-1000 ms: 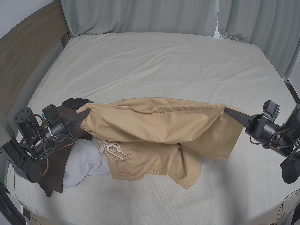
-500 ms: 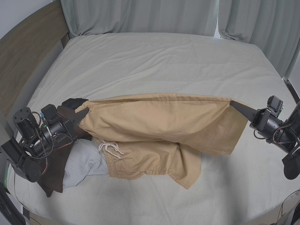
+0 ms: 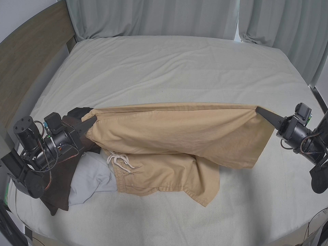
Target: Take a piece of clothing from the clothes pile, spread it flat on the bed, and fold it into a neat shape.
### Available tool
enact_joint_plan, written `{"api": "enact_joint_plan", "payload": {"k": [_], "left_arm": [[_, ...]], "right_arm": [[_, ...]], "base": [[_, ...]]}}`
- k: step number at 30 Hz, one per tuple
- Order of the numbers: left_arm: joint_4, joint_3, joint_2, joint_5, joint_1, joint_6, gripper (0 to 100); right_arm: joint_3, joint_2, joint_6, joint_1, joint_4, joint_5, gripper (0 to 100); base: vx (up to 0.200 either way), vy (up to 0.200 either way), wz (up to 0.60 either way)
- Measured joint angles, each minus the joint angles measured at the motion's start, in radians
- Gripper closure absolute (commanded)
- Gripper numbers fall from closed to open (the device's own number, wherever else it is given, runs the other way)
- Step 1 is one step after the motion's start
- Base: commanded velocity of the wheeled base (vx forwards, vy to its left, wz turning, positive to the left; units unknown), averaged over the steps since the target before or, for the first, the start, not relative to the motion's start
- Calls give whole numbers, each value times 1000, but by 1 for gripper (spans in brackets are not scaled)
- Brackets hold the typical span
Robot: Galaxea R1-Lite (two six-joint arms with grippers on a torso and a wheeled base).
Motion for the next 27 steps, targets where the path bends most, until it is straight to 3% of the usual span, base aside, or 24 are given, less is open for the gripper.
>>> {"api": "enact_joint_plan", "payload": {"k": [27], "left_arm": [[1, -10, 0, 0, 10, -1, 100]], "right_arm": [[-20, 40, -4, -50, -1, 1, 100]], "base": [[0, 0, 0]]}}
